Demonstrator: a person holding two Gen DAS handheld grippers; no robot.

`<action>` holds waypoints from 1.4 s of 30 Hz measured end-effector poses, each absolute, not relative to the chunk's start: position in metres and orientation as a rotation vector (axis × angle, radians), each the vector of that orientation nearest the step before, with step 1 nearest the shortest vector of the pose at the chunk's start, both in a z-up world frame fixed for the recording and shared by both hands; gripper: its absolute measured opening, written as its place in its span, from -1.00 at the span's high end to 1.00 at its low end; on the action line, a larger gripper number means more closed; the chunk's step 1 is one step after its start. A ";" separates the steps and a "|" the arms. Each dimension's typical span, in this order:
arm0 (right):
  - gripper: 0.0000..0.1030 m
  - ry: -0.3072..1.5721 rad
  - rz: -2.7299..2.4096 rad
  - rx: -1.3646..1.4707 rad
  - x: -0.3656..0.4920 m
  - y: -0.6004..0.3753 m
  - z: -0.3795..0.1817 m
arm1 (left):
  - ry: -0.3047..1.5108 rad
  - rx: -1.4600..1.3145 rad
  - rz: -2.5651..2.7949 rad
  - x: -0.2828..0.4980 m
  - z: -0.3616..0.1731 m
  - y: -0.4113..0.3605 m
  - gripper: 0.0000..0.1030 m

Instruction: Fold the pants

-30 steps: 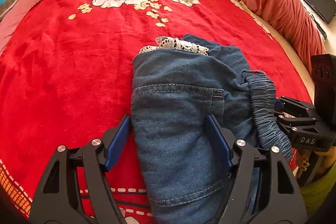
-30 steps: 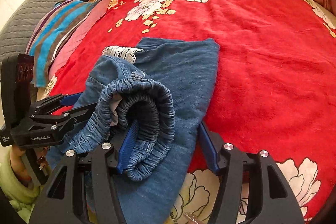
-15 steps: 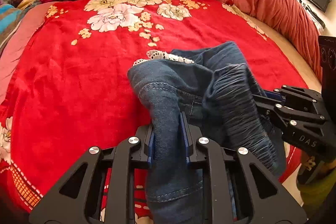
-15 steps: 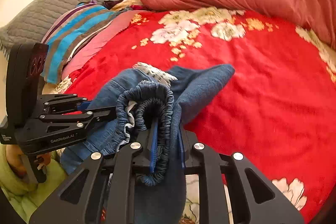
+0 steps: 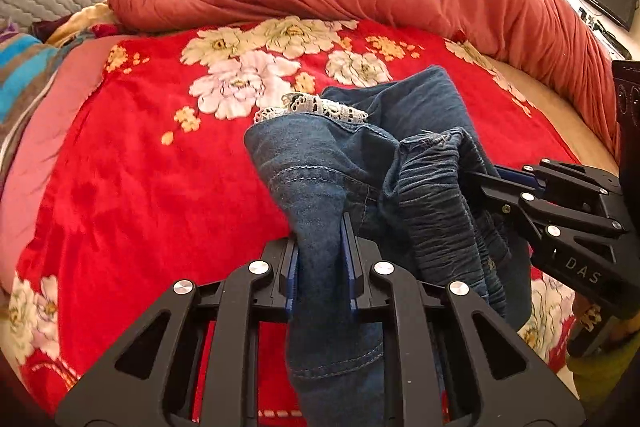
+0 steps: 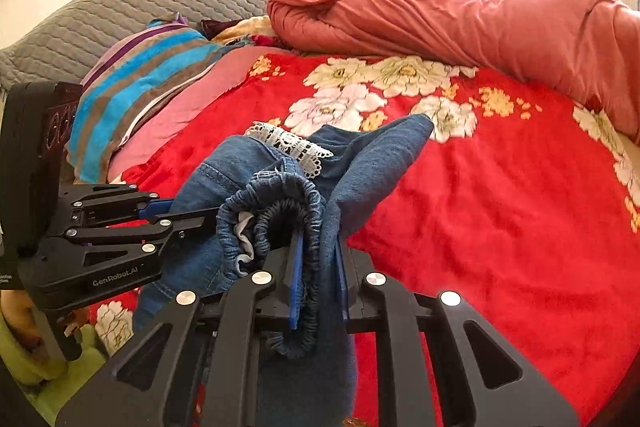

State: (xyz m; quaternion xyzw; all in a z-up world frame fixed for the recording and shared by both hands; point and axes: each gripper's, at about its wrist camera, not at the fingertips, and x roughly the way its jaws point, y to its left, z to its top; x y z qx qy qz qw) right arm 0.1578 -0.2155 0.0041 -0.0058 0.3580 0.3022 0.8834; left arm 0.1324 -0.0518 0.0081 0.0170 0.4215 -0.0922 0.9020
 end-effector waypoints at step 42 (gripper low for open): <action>-0.27 0.926 0.400 -0.015 0.190 -0.233 -0.046 | 0.943 0.010 -0.071 0.156 -0.033 -0.022 -0.16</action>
